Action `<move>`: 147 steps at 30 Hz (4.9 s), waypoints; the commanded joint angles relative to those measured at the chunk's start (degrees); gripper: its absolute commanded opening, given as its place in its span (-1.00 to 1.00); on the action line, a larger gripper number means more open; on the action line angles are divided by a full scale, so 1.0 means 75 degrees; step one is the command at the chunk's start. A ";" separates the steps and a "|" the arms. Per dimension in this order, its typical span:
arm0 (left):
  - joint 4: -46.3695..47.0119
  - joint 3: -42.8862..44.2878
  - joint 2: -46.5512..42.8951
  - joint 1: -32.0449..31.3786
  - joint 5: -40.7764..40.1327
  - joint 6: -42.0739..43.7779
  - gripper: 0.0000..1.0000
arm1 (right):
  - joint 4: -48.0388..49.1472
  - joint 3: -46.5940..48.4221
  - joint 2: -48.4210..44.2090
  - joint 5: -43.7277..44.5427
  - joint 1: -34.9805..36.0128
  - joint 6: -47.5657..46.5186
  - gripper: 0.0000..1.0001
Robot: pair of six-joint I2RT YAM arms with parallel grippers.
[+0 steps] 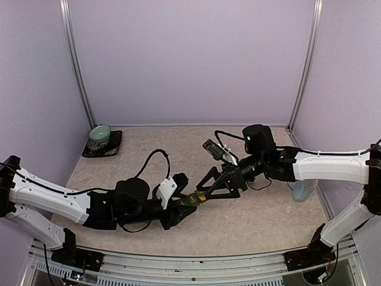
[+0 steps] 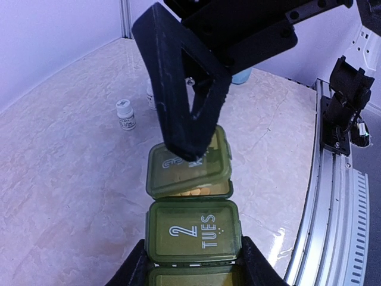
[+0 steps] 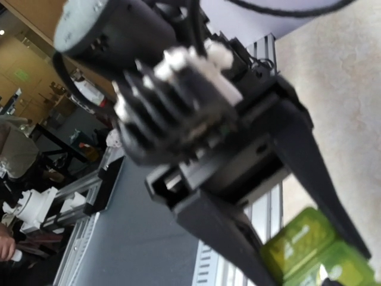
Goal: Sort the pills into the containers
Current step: Close the lid of the pill container on the pill container.
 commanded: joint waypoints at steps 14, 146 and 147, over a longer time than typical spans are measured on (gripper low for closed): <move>-0.0158 -0.0031 -0.0481 0.0127 -0.0652 -0.0031 -0.36 | -0.1309 0.0280 -0.0060 0.0969 0.0236 -0.0557 0.82; -0.1085 0.0233 -0.0956 -0.0117 -0.0642 0.0711 -0.37 | -0.2199 0.0788 -0.0174 0.2037 -0.0639 -0.0553 1.00; -0.1212 0.0243 -0.0970 -0.0044 -0.0485 0.0737 -0.37 | -0.2374 0.0820 -0.0290 0.2292 -0.0630 -0.0941 1.00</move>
